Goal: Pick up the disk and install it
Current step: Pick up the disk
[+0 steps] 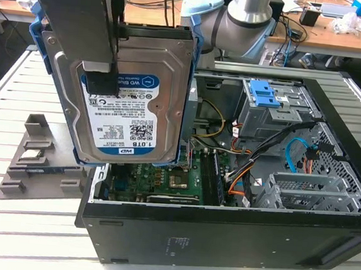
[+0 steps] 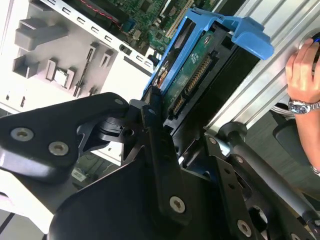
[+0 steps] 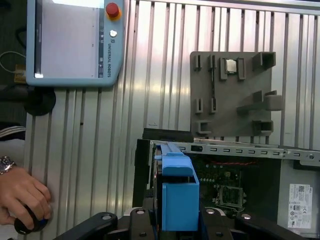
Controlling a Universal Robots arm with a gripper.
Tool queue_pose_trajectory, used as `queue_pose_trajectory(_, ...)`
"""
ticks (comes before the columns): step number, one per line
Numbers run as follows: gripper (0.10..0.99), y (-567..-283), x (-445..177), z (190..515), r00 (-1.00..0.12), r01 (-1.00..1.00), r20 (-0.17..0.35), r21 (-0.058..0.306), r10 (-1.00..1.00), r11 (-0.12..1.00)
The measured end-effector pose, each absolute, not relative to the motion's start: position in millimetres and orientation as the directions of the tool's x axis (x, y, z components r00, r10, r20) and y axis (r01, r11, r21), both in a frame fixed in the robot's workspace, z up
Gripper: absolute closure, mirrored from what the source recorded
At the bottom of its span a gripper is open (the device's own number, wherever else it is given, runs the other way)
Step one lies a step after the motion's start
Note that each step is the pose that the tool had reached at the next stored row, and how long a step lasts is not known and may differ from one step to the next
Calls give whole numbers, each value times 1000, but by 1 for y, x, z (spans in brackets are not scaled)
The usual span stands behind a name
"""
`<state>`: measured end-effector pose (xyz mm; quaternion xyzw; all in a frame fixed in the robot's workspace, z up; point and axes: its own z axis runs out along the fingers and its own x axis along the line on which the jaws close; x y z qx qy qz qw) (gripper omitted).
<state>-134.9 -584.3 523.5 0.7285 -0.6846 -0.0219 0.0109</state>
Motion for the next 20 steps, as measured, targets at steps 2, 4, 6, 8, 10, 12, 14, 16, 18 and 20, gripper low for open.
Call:
queue_pose_trajectory(2, 722, -588, -135, 523, 62, -997, -17, 46, -998, -62)
queue_pose_trajectory(4, 722, -592, -134, 523, 62, -997, -17, 46, -998, -62)
queue_pose_trajectory(6, 722, -595, -134, 523, 62, -997, -17, 46, -998, -62)
queue_pose_trajectory(8, 722, -599, -134, 523, 62, -997, -17, 46, -998, -62)
queue_pose_trajectory(10, 722, -603, -133, 523, 62, -997, -17, 46, -998, -62)
queue_pose_trajectory(12, 722, -605, -133, 523, 62, -997, -17, 46, -998, -62)
queue_pose_trajectory(14, 722, -605, -133, 523, 62, -997, -17, 46, -998, -62)
queue_pose_trajectory(16, 722, -605, -133, 523, 62, -997, -17, 46, -998, -62)
queue_pose_trajectory(18, 722, -605, -133, 523, 62, -997, -17, 46, -998, -62)
queue_pose_trajectory(20, 722, -605, -129, 523, 62, -997, -17, 46, -998, -62)
